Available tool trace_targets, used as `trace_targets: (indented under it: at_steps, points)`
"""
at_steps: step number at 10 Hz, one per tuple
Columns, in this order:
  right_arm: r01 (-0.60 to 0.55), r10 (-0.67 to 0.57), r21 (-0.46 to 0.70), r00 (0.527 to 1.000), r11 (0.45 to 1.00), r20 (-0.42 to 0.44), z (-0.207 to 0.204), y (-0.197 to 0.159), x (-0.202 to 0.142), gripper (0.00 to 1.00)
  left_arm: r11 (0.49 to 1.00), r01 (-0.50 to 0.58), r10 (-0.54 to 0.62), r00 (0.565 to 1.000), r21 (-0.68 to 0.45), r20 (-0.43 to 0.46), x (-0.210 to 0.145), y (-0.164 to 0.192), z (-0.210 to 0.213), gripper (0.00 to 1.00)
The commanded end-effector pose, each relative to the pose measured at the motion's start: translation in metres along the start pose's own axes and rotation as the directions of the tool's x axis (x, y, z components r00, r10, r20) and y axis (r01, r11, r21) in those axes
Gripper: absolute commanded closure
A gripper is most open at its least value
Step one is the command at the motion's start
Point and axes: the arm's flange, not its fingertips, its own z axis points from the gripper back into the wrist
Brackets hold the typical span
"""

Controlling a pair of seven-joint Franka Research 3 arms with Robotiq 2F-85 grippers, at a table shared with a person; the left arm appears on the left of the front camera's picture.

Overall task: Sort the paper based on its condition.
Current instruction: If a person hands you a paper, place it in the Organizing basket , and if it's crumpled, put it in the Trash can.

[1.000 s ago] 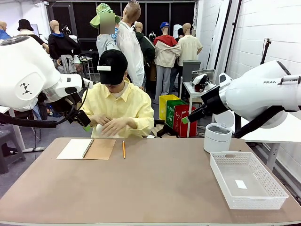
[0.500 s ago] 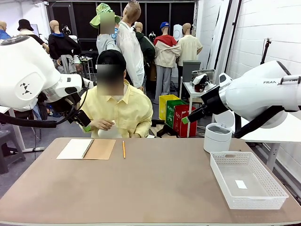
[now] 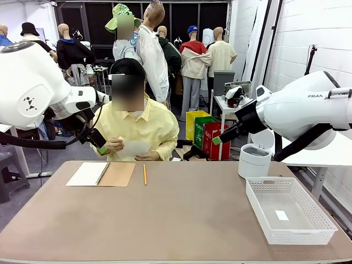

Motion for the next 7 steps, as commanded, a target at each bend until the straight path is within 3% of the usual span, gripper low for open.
trace_targets:
  at_steps: [1, 7]
  points:
    - [0.001, -0.001, 0.005, 1.0, 1.0, -0.002, -0.0004, 0.0004, -0.0002, 0.0, 1.0, 0.0, 0.0, 1.0, 0.002, 0.009, -0.0008, 0.0006, -0.0008, 0.0]
    - [0.001, -0.001, 0.005, 1.0, 1.0, -0.002, -0.0004, 0.0004, -0.0002, 0.0, 1.0, 0.0, 0.0, 1.0, 0.002, 0.009, -0.0008, 0.0006, -0.0008, 0.0]
